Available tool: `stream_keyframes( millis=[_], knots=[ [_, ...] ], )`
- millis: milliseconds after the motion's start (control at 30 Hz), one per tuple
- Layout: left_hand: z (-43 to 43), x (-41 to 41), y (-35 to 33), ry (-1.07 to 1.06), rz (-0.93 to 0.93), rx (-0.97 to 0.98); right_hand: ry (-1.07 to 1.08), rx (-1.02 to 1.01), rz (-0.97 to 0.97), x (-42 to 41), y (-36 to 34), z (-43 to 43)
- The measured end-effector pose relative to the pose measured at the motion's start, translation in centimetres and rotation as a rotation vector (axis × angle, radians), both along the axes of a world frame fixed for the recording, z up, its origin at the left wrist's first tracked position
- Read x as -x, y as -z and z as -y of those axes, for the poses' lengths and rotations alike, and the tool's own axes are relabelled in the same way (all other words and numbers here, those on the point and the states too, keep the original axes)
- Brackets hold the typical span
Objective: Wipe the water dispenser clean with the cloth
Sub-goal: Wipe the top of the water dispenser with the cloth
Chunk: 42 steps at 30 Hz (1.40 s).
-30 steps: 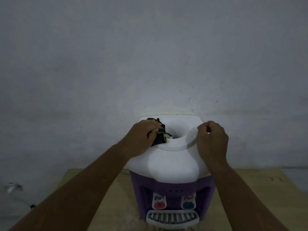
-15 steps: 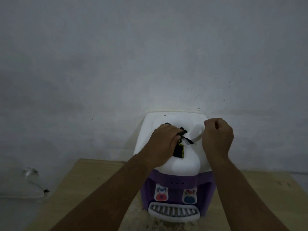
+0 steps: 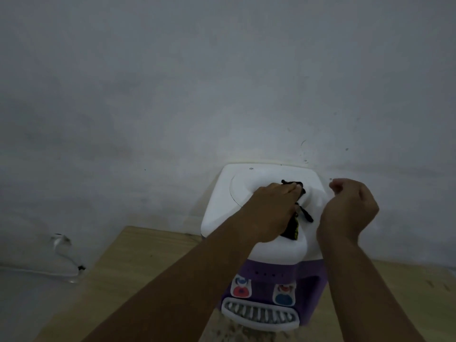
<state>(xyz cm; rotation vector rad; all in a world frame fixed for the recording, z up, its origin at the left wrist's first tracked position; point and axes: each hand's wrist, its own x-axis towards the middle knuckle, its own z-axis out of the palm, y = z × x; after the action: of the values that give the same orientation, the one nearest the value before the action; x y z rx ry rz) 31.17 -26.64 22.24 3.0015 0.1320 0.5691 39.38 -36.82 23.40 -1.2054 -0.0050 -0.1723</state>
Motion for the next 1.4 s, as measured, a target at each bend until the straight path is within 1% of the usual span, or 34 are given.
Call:
stream_keyframes(
  millis=[167, 233, 333, 400, 467, 533, 600, 767, 833, 933, 1033, 1133, 1267, 1400],
  knots=[
    [0.7, -1.9, -1.7, -0.024, -0.164, -0.006, 0.022, -0.104, -0.060, -0.4, 0.4, 0.7],
    [0.7, -2.6, -2.2, -0.032, -0.218, 0.025, 0.028, -0.132, -0.084, -0.6, 0.5, 1.0],
    [0.4, -3.8, -2.8, -0.049, -0.203, 0.125, 0.027, -0.138, -0.110, -0.7, 0.7, 1.3],
    [0.0, -4.6, -2.8, -0.025, -0.180, 0.175, 0.012, -0.117, -0.113, -0.6, 0.8, 1.3],
    [-0.5, -5.3, -2.7, 0.000, -0.172, 0.192, 0.001, -0.090, -0.108, -0.6, 0.8, 1.3],
    [-1.0, -6.1, -2.6, -0.024, -0.152, 0.180, -0.001, -0.065, -0.083, -0.5, 0.7, 1.2],
    [-1.3, -7.0, -2.8, -0.073, -0.161, 0.108, -0.003, -0.032, -0.057, -0.4, 0.7, 1.2],
    [-2.7, -9.0, -3.5, -0.146, -0.282, -0.295, -0.001, 0.080, -0.017, -0.1, 0.7, 1.3],
    [-4.0, -9.3, -2.9, -0.172, -0.263, -0.358, -0.005, 0.095, -0.025, 0.0, 0.7, 1.3],
    [-5.7, -9.1, -1.8, -0.149, -0.162, -0.330, -0.023, 0.135, -0.011, -0.2, 0.5, 1.1],
    [-7.6, -8.1, -1.2, -0.014, -0.069, -0.245, -0.046, 0.169, 0.020, -0.3, 0.5, 1.0],
    [-9.5, -7.1, -1.6, -0.019, -0.169, -0.126, -0.055, 0.181, 0.027, -0.3, 0.6, 1.1],
    [-10.4, -5.6, -3.2, -0.154, -0.366, 0.006, -0.071, 0.207, 0.021, -0.4, 0.6, 1.2],
    [-10.2, -4.0, -4.4, -0.310, -0.420, 0.075, -0.081, 0.259, 0.033, -0.4, 0.7, 1.2]
  ],
)
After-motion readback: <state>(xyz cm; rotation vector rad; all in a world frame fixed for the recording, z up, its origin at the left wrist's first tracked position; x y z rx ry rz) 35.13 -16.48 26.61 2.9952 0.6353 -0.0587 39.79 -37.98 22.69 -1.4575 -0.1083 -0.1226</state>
